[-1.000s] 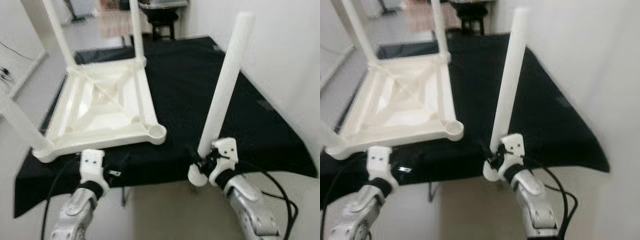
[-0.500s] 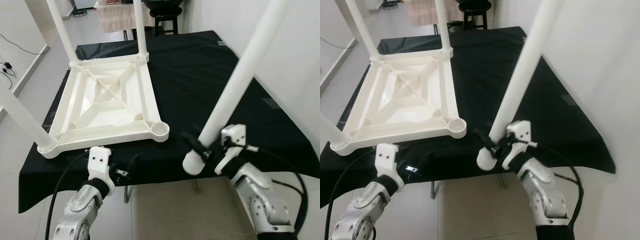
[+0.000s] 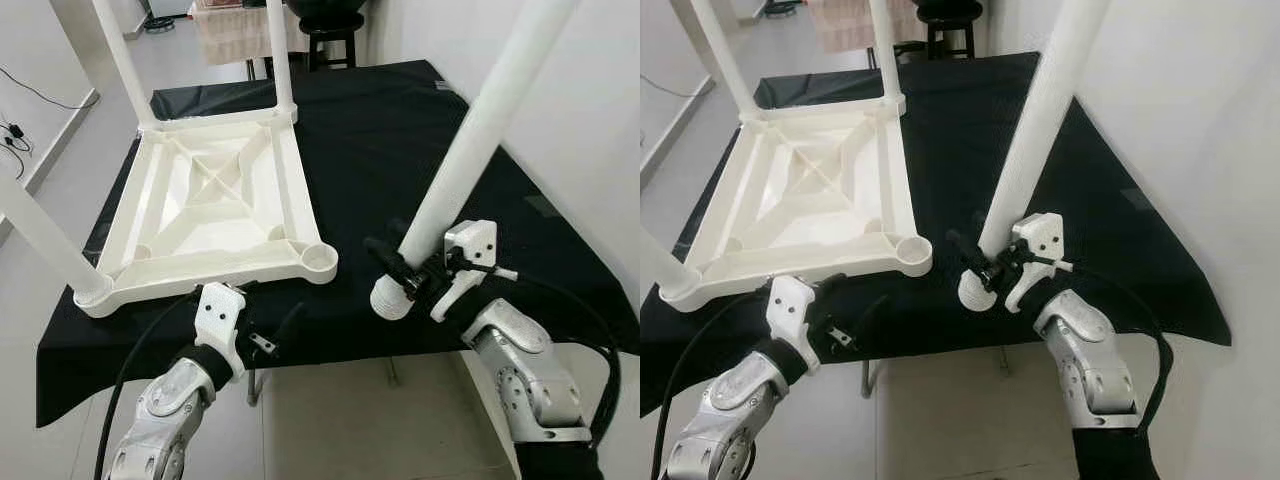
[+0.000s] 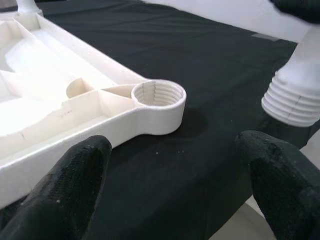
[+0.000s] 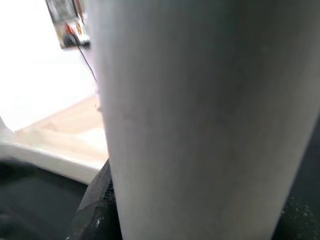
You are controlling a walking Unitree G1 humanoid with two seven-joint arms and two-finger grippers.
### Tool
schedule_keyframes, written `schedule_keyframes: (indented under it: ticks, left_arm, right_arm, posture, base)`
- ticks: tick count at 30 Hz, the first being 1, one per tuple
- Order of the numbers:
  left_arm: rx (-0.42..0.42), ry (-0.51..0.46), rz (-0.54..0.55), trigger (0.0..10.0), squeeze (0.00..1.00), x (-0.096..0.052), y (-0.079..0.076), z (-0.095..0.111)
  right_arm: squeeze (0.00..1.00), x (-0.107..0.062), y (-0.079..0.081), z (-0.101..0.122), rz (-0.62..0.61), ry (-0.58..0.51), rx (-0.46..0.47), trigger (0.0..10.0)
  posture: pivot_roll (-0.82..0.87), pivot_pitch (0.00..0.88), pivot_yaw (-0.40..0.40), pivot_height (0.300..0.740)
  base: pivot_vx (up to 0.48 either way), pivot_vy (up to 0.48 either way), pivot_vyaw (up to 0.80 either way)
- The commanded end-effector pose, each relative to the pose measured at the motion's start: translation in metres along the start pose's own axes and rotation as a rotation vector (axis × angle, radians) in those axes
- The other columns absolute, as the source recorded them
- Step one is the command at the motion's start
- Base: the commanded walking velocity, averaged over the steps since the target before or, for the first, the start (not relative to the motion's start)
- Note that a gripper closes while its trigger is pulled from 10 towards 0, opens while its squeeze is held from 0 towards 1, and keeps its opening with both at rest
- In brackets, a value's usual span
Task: Building children table
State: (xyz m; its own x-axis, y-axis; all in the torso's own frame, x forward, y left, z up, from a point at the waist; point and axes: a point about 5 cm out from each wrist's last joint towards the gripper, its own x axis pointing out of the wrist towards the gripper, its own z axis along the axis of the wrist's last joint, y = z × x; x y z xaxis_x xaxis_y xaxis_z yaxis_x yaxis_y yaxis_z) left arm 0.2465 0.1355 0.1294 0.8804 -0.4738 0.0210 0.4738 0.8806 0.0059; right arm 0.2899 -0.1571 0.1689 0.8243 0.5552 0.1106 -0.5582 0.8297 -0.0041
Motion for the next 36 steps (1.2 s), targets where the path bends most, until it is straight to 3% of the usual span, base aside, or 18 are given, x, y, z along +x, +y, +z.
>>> schedule_keyframes:
  ticks: [1,5,12,19,29,36]
  left_arm:
    - [-0.009,0.055,0.065,10.0,0.00,-0.010,0.010,-0.009]
    - [-0.032,0.047,0.147,10.0,0.00,-0.014,0.019,-0.007]
    - [-0.055,0.006,0.203,10.0,0.00,-0.016,0.021,-0.001]
    - [-0.068,-0.013,0.159,10.0,0.00,-0.011,0.017,0.005]
    - [-0.060,-0.049,0.111,10.0,0.00,-0.003,0.011,0.016]
    - [-0.057,-0.042,0.096,10.0,0.00,-0.003,0.009,0.014]
  right_arm:
    - [0.00,-0.001,-0.004,0.000,-0.040,0.001,-0.019,10.0]
    - [0.00,-0.007,-0.008,-0.001,-0.095,0.019,-0.030,10.0]
    - [0.00,-0.016,0.005,-0.013,-0.125,0.039,0.029,10.0]
    - [0.00,-0.007,0.008,-0.008,-0.129,-0.004,0.059,10.0]
    - [0.00,-0.004,0.007,0.009,-0.073,-0.071,0.087,10.0]
    - [0.00,-0.001,0.011,0.008,-0.068,-0.065,0.031,10.0]
  posture:
    - [-0.06,0.052,0.020,0.740]
    - [-0.06,0.050,0.016,0.740]
    - [-0.06,0.052,0.019,0.740]
    - [-0.06,0.048,0.029,0.740]
    - [-0.07,0.036,0.028,0.740]
    - [-0.07,0.033,0.023,0.740]
  base:
    - [0.000,0.000,0.00]
    - [0.000,0.000,0.00]
    - [0.000,0.000,0.00]
    - [0.000,0.000,0.00]
    - [0.387,0.000,0.24]
    - [0.406,0.000,0.57]
